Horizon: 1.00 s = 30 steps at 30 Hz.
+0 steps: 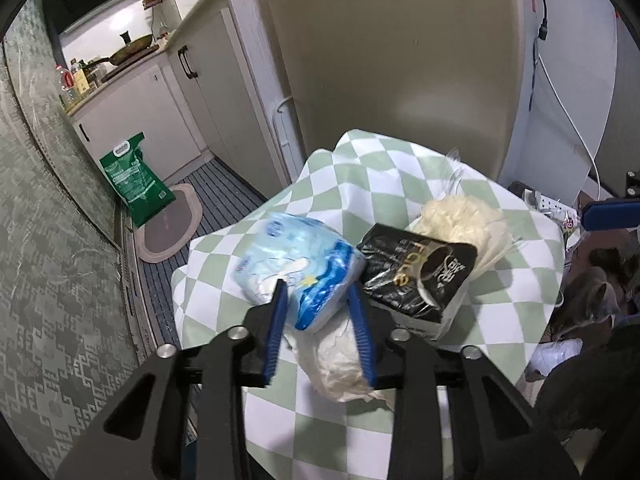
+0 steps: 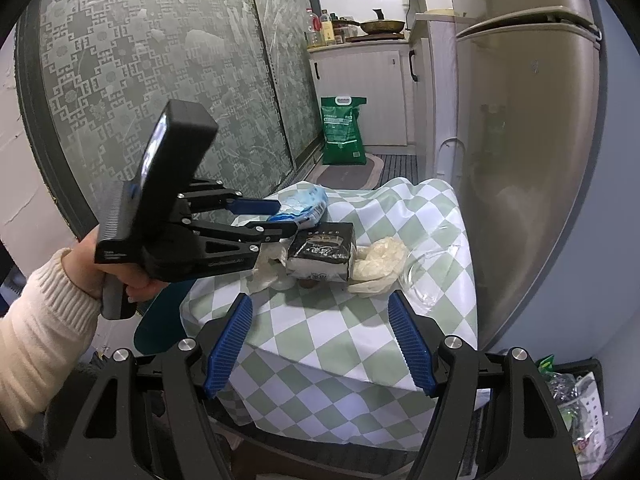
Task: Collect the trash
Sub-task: 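Reach the left tool to the blue-and-white tissue pack and grasp it, then lift the tissue pack with the left tool while the right tool grasps the black snack bag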
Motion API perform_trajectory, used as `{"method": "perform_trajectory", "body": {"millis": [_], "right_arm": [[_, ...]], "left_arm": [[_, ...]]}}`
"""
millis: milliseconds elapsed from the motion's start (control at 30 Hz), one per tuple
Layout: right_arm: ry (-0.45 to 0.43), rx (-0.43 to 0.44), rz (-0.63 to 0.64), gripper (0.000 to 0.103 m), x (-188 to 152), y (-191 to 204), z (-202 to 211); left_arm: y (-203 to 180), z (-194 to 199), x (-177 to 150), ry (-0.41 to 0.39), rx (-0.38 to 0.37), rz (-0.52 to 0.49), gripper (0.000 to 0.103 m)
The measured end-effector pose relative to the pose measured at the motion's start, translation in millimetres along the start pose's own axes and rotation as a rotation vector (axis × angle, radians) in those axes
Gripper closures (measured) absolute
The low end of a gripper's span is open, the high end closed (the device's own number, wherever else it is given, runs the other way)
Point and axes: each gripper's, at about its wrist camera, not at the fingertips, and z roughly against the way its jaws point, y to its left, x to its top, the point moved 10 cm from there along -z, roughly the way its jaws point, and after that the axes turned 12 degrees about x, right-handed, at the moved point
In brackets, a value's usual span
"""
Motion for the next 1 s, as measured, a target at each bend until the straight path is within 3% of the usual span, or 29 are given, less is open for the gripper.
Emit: {"method": "perform_trajectory", "body": {"millis": [100,200,733,833,1000], "right_arm": [[0.003,0.006,0.001,0.033,-0.1,1.8,-2.1],[0.007,0.005,0.003,0.037,-1.1,2.4,-3.6],[-0.013,-0.003,-0.030,0.041,11.0,-0.7,-21.7],[-0.021,-0.011,-0.038,0.049,18.1,-3.4,-33.1],[-0.006,-0.023,-0.064,0.051,20.2,-11.2,-57.9]], "left_arm": [[0.5,-0.7,0.3,-0.011,-0.013,0.009,0.098],[4.4,3.2,2.3,-0.028,-0.034,0.053,0.102],[29.3,52.6,23.4,-0.182,-0.101,0.283,0.103],[38.1,67.2,22.3,-0.218,-0.087,0.338,0.103],[47.0,90.7,12.0,-0.258,-0.105,0.429,0.103]]}}
